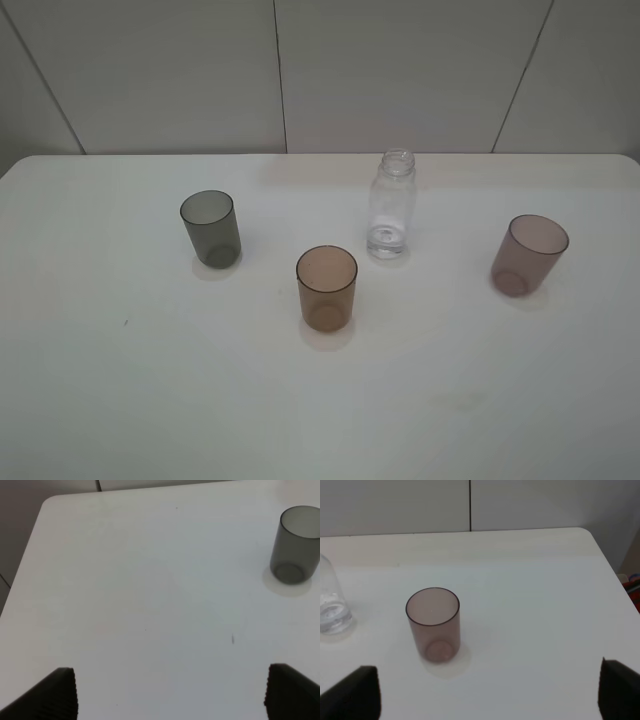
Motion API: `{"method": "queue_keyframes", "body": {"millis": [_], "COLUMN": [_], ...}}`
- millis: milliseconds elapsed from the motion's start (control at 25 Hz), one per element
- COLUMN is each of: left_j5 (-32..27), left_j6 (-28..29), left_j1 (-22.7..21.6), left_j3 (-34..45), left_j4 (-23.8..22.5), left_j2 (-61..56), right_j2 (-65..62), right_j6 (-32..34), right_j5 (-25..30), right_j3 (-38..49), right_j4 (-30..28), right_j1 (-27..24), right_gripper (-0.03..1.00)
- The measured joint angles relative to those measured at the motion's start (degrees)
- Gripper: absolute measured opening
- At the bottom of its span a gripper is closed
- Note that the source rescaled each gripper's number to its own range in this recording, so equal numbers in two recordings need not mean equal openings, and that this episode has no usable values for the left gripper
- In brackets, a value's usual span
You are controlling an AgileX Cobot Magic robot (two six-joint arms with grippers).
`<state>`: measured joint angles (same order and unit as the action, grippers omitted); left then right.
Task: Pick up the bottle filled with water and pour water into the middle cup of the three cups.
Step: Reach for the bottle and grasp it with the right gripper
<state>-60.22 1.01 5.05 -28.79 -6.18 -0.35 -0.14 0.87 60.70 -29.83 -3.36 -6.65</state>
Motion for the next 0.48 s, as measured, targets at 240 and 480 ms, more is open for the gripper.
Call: {"method": "queue_keyframes", "body": {"millis": [240, 480], "left_j5": [0.00, 0.00], "left_j6": [0.00, 0.00], "left_j1": [0.00, 0.00], "left_j3": [0.00, 0.00], "left_j4": [0.00, 0.00], "left_j2": [0.00, 0.00], "right_j2": [0.00, 0.00], "right_j6": [0.00, 0.00], "right_j5": [0.00, 0.00], "right_j3": [0.00, 0.00], "right_j4": [0.00, 0.00], "right_j1": [0.00, 0.66], "right_gripper": [0.95, 0.95]}}
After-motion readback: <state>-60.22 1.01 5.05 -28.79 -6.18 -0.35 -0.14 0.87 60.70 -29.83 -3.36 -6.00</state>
